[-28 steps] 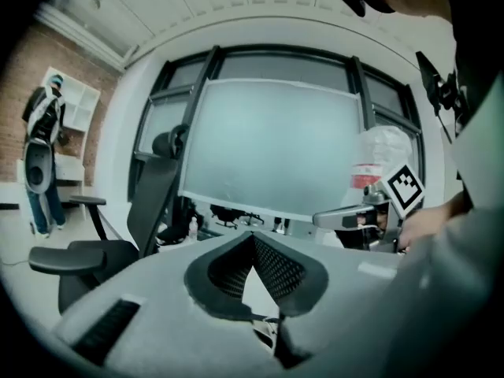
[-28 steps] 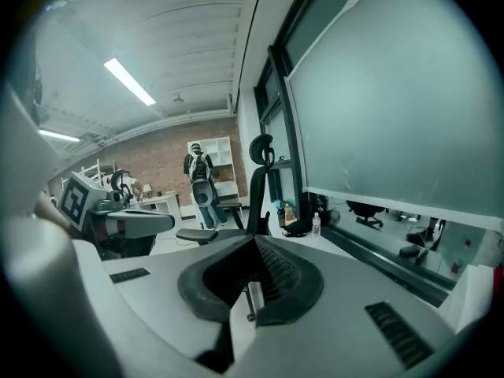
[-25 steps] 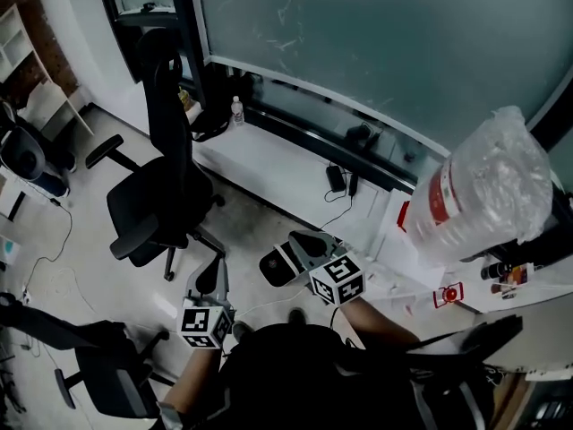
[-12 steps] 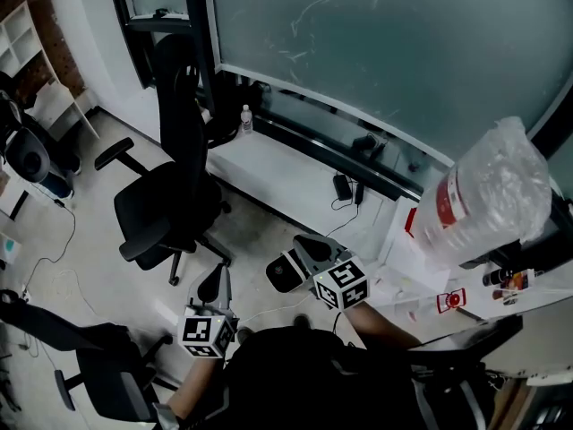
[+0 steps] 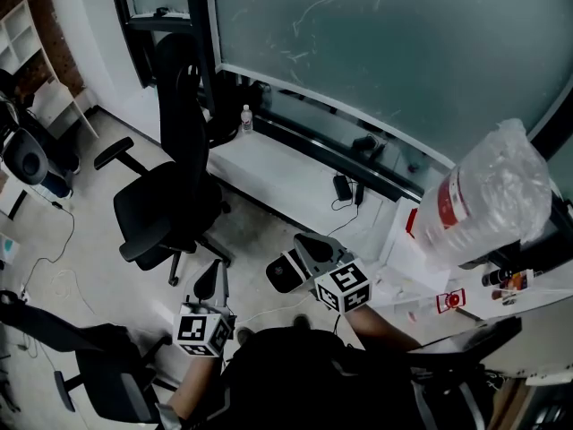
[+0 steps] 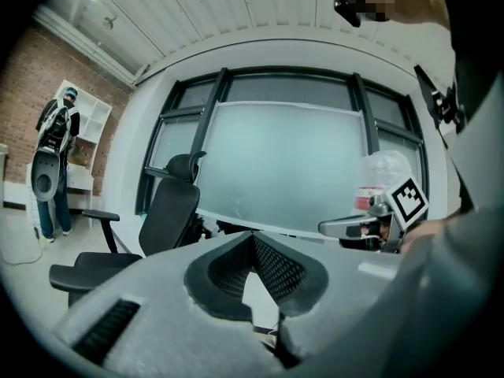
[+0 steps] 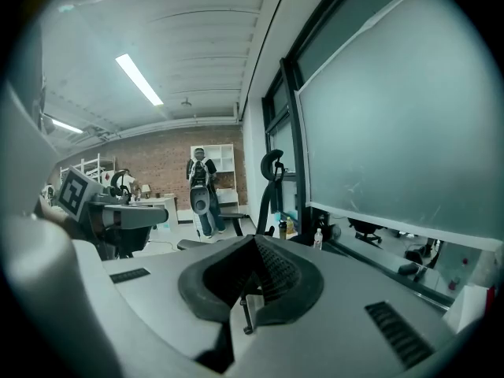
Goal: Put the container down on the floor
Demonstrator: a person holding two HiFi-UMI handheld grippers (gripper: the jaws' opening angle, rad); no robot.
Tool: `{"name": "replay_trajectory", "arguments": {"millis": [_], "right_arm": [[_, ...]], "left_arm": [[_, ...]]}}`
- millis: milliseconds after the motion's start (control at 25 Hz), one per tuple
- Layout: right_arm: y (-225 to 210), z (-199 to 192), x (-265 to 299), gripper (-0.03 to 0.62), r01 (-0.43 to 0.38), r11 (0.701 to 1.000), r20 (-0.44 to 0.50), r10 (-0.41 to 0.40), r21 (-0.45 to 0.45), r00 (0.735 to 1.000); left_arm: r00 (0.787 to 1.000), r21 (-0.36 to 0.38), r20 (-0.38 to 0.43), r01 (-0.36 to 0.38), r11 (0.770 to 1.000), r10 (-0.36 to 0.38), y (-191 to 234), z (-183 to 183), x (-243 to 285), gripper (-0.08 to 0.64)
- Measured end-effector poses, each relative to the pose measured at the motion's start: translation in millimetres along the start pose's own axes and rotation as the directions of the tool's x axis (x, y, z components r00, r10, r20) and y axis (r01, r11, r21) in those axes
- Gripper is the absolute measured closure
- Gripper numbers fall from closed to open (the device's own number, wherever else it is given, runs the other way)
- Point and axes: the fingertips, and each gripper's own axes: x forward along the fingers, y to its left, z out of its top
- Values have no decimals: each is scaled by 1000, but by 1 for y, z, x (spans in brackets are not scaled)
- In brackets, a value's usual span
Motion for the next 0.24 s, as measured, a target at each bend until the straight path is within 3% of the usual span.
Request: {"name": "replay_trajectory", "arguments": {"millis": [240], "right_arm": [[-3, -2, 4, 584, 11, 999, 0, -11, 43, 1000]], "left_arm": [[999, 32, 12, 38, 999, -39, -1, 15, 7, 554]]}}
